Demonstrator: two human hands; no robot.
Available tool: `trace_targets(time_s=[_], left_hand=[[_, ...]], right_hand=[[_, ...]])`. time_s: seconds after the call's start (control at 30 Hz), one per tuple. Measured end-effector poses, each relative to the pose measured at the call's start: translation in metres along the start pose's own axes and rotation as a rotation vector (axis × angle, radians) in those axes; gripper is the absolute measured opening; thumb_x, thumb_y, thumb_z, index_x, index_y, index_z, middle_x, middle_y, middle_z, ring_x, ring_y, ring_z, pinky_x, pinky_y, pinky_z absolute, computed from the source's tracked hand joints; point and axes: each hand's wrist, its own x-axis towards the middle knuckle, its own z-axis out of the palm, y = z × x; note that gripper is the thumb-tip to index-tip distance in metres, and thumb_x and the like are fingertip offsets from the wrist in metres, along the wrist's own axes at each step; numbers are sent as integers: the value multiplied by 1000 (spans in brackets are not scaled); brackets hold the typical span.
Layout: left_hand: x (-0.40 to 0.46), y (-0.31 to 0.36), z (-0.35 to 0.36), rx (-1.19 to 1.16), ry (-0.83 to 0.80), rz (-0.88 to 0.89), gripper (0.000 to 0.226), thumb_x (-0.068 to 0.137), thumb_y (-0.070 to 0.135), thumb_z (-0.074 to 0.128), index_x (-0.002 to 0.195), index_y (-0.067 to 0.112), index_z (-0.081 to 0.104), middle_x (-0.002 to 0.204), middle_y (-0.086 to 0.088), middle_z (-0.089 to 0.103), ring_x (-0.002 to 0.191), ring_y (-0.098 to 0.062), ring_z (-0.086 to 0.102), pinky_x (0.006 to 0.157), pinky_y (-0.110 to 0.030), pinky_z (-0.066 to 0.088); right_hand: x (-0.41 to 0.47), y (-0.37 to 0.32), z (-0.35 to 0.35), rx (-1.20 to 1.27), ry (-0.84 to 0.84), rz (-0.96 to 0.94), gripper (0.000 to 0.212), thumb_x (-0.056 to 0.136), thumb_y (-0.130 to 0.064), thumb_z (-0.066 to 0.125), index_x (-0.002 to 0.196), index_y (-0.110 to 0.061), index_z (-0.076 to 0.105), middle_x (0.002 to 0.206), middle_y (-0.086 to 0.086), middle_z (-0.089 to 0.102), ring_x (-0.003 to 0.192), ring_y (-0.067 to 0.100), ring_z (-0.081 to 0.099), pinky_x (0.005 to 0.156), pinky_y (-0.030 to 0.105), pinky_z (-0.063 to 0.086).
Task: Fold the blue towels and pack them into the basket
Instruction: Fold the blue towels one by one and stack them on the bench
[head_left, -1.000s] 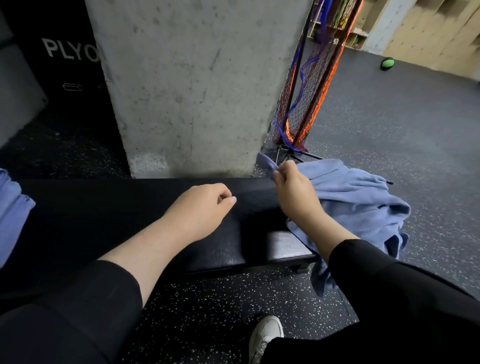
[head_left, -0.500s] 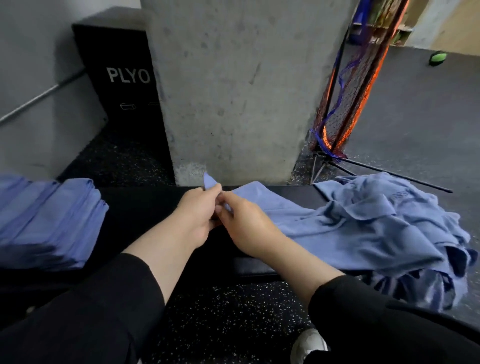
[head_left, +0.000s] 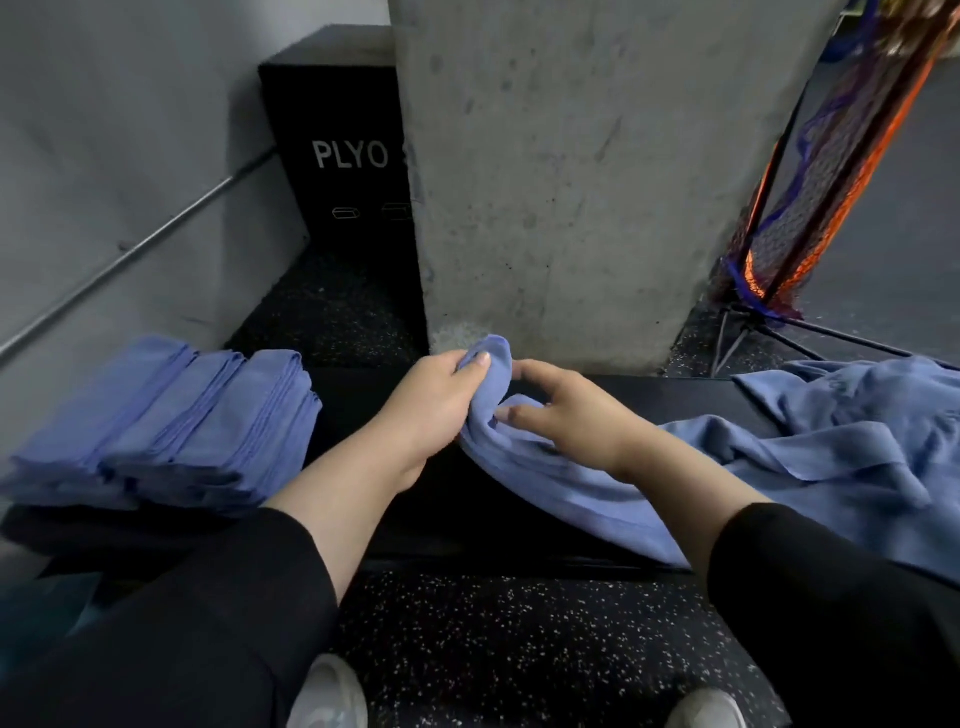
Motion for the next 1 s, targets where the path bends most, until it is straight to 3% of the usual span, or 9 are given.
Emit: trace_targets(time_s=[0.1,0.2,0.3,0.4,0.5,0.6,0.67,0.9,1.0], left_hand=[[4,0,-4,191,91,72,34,106,32,46,102,7,68,97,-11,73,96,-23,69,86,-40,54],[8,1,-9,228,219,129,35,103,33,48,92,3,61,93,-16,69,87,-30,65,81,-47,51],[11,4,-15,207,257,202,34,103,31,51,81,5,55,80,-11,65,70,-17,56,71,-41,48],[13,6,-23,217,325,272,38,102,31,53,76,4,46,67,-3,47,61,-11,40,59,-31,35],[17,7,-36,232,386,309,41,102,32,54,71,8,41,62,2,39,56,-9,31,52,-25,27],[17,8,-48,295,437,334,44,102,29,55,66,17,33,60,5,31,53,-9,25,51,-26,24],[19,6,-55,332,474,323,44,102,26,54,66,18,30,59,5,29,54,-10,24,51,-27,23],[29,-13,-58,602,446,103,33,92,16,53,64,13,37,59,-4,41,61,-26,35,54,-38,26],[36,-14,-53,411,469,82,26,94,21,52,72,7,53,62,-10,52,61,-28,45,56,-41,40]], right_hand=[[5,-3,9,67,30,-8,13,88,-38,68,99,-31,68,92,7,72,78,15,61,79,40,51],[7,-9,12,176,126,-22,18,88,-29,67,86,-11,63,70,2,58,64,10,45,65,34,41],[7,-12,9,319,135,-65,14,84,-24,64,77,-16,56,72,1,60,69,14,52,73,45,47],[5,-13,2,363,55,-87,17,89,-15,70,87,-17,54,69,3,58,65,17,50,63,34,42],[5,-10,-14,97,-9,-54,23,82,-27,78,93,-15,61,67,8,63,62,15,54,59,37,45],[0,-5,-32,-320,-42,6,16,81,-29,75,79,-15,68,58,-7,57,56,6,46,58,30,43],[-5,-2,-45,-479,-23,71,18,81,-30,73,74,-15,68,59,1,55,56,10,42,55,30,38],[-5,2,-71,-377,377,189,31,86,-25,58,63,-5,56,51,10,55,54,22,45,53,32,37],[7,15,-72,-214,608,116,22,90,-28,58,76,-11,63,64,1,71,67,20,65,66,36,54]])
